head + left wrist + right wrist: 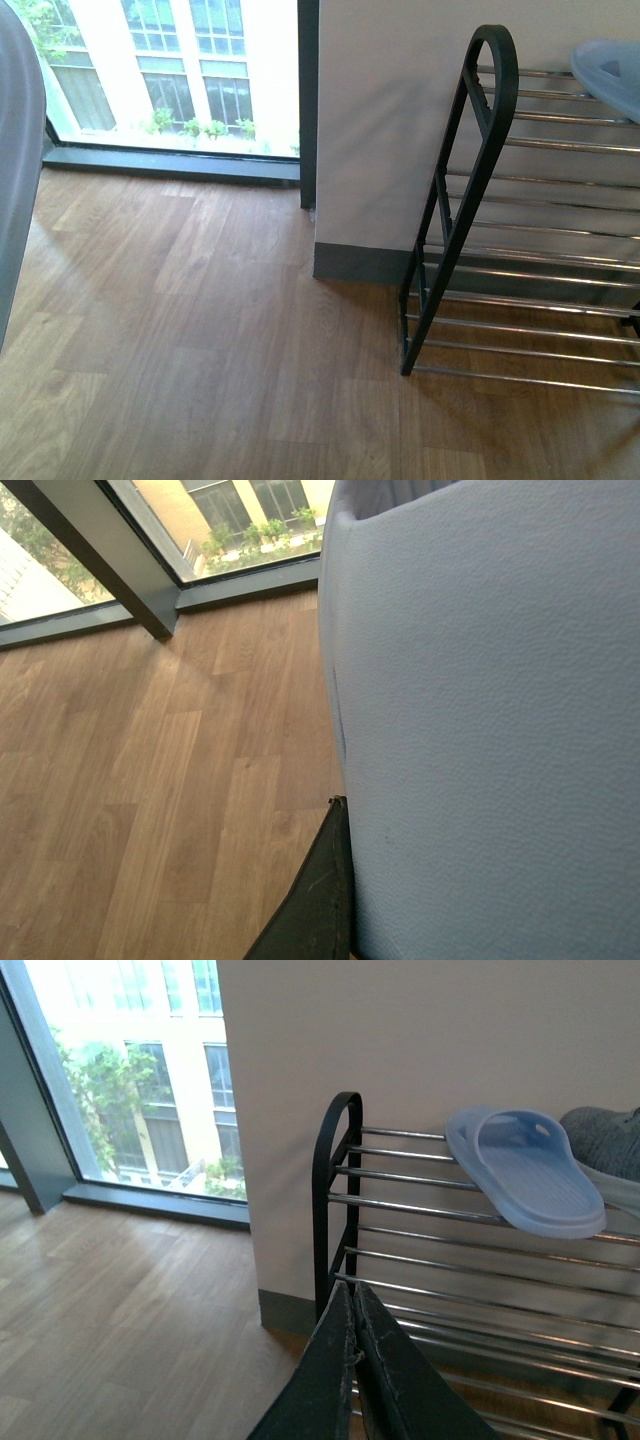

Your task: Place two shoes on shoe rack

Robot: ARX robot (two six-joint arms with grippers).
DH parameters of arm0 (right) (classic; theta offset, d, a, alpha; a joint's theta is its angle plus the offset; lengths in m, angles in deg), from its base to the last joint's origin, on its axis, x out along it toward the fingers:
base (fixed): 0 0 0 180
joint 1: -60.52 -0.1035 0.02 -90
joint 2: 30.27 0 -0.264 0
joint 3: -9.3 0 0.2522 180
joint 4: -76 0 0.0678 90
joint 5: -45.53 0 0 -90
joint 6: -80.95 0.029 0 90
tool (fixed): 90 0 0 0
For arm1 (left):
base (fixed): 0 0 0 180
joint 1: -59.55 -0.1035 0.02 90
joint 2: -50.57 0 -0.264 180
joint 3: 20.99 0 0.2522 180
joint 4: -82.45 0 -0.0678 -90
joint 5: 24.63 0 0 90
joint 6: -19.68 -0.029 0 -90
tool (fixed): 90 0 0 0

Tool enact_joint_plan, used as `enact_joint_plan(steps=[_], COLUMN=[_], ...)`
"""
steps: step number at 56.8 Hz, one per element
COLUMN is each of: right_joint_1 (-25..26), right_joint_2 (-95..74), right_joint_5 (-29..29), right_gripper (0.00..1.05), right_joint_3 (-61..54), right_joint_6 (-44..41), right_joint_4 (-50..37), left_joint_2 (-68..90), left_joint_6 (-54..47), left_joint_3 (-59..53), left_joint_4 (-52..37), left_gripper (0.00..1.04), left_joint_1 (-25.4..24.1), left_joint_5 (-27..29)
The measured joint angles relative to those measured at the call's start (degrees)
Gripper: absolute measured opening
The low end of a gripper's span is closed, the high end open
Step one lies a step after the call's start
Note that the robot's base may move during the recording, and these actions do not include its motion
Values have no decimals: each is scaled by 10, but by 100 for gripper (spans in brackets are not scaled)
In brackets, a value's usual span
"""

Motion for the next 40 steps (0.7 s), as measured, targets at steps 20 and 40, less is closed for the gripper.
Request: enact_joint_plan(steps=[20,40], right_joint_1=[0,0], right_joint_2=[0,0], right_joint_5=[0,2], right_gripper=[61,96], right_joint_3=[0,0], right_joint_6=[0,0], right_joint_4=[0,0], left_joint_2=[0,0], left_joint_6=[0,0], left_joint_3=[0,0], left_joint_4=[0,0], left_gripper=[2,2], left_joint_1=[0,-1], left_joint_5=[0,2])
